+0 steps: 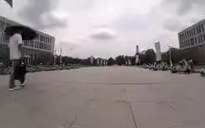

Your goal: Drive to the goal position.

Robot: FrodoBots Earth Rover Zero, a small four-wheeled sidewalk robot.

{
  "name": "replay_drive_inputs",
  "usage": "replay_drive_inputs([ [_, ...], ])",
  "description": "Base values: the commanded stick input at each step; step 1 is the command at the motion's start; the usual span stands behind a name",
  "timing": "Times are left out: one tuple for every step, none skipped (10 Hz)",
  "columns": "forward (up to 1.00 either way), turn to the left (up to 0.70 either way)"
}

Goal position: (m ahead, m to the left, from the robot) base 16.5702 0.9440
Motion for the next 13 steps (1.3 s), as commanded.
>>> replay_drive_inputs([
  [0.45,0.0],
  [0.45,0.0],
  [0.45,0.0],
  [0.45,0.0],
  [0.45,0.0],
  [0.45,0.0],
  [0.45,0.0],
  [0.45,0.0],
  [0.45,0.0],
  [0.45,-0.04],
  [0.45,-0.16],
  [0.45,-0.27],
  [0.45,-0.27],
])
